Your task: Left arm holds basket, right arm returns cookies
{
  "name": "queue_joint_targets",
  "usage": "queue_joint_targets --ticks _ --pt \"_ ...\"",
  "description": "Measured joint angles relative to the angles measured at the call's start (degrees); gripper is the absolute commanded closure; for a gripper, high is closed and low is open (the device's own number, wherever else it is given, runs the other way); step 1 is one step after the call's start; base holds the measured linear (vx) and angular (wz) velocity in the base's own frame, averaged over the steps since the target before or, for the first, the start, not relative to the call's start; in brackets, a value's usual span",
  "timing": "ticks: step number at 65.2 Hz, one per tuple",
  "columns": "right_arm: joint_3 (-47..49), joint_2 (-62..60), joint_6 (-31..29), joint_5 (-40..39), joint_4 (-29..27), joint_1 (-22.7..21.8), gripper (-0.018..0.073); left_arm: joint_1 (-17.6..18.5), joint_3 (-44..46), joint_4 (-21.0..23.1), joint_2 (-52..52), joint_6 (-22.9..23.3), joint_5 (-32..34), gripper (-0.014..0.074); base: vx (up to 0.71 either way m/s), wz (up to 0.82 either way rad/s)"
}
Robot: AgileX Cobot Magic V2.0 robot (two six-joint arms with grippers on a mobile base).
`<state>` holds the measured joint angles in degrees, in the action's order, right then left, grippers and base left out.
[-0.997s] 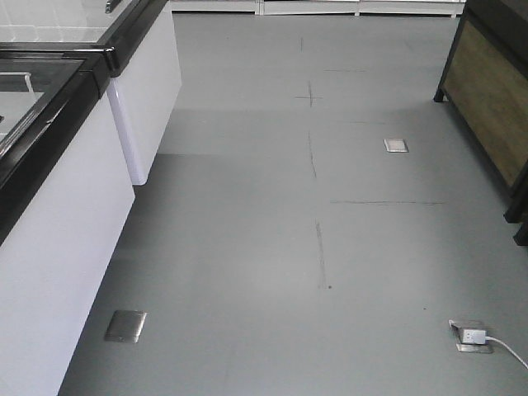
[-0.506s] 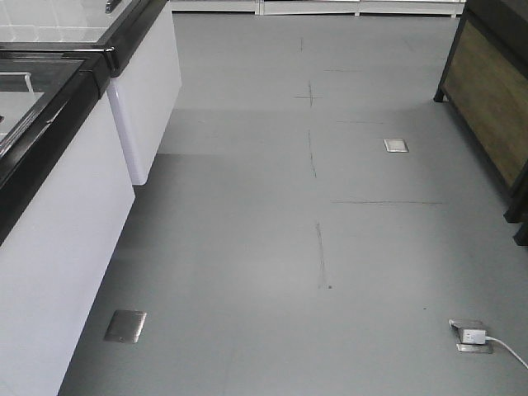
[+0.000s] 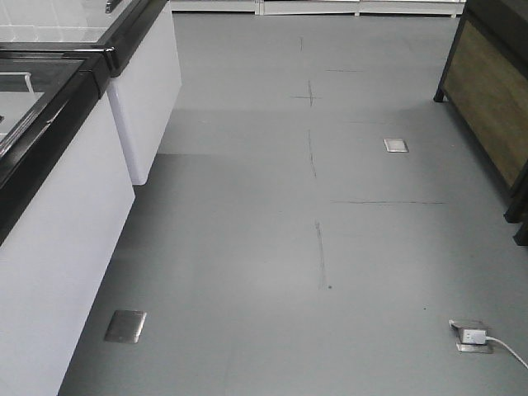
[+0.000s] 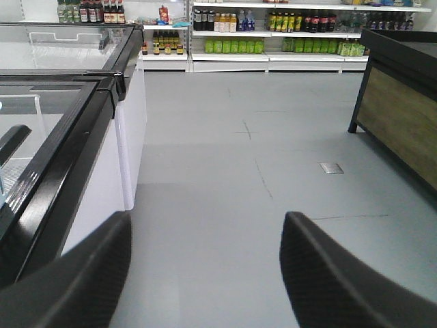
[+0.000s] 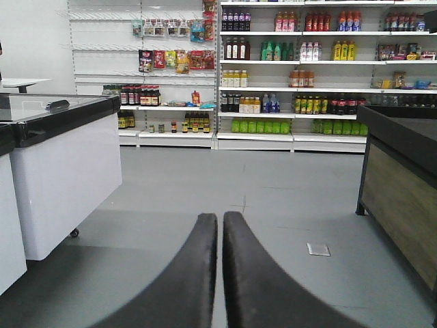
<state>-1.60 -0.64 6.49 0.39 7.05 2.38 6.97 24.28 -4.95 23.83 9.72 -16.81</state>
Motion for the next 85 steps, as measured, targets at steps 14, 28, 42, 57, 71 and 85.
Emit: queue_joint_targets --ticks 14,28,42,57,71,85 --pt "0.0 0.0 0.0 0.0 0.0 0.0 0.057 0.0 0.0 0.18 0.0 0.18 0.41 0.0107 0.0 0.0" --pt "0.0 0.0 0.0 0.0 0.0 0.0 0.057 0.0 1.12 0.23 0.67 2.56 -3.81 0.0111 0.0 0.0" --pt "0.0 0.0 0.0 0.0 0.0 0.0 0.057 0.0 9.88 0.23 11.88 12.35 -15.95 0.0111 0.0 0.0" --pt "0.0 0.0 0.0 0.0 0.0 0.0 0.057 -0.28 19.31 0.58 26.92 19.03 -21.52 0.0111 0.0 0.0" --pt "0.0 0.0 0.0 0.0 0.0 0.0 0.057 -5.87 30.2 6.17 35.23 18.52 -26.12 0.0126 0.0 0.0" --pt "0.0 0.0 0.0 0.0 0.0 0.0 0.057 -17.33 39.27 17.75 37.79 11.86 -30.04 0.0136 0.0 0.0"
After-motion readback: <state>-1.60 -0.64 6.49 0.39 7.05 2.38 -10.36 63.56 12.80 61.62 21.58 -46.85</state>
